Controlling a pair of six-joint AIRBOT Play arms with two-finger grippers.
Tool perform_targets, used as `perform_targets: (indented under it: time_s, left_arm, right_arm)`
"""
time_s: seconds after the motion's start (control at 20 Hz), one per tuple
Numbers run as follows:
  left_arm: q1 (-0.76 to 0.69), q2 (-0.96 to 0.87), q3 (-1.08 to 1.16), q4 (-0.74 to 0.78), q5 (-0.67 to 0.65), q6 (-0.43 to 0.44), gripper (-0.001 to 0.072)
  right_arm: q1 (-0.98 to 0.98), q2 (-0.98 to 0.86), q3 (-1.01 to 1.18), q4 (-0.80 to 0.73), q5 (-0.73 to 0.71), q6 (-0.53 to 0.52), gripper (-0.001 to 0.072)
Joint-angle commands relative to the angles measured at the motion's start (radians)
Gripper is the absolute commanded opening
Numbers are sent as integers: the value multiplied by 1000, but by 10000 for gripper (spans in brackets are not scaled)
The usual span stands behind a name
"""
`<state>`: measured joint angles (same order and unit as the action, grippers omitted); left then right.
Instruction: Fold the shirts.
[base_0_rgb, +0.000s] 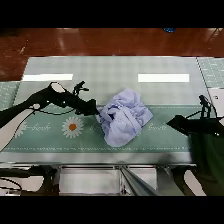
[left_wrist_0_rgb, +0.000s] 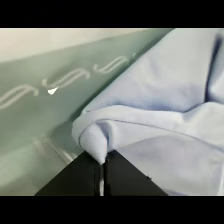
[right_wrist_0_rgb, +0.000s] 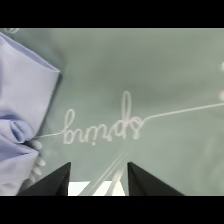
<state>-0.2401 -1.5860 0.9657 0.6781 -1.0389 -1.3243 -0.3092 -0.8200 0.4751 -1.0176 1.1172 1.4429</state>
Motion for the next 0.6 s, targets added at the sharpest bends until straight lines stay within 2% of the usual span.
perform_targets:
  time_s: [0.0,0.15,0.35,0.55]
  left_arm:
    - [-5,-2,1,-35,16,46,26]
    - [-3,-2,1,-35,-12,60,26]
    - [-3,-2,1,-35,-12,60,26]
    - [-3,-2,1,-35,-18,60,26]
  right_arm:
    - [42,-90,-18,142,-46,-56,409]
    - [164,-195,-14,205,-169,-68,409]
    - [300,-306,-13,270,-158,-98,409]
    - [341,-328,-13,275,-267,-63,409]
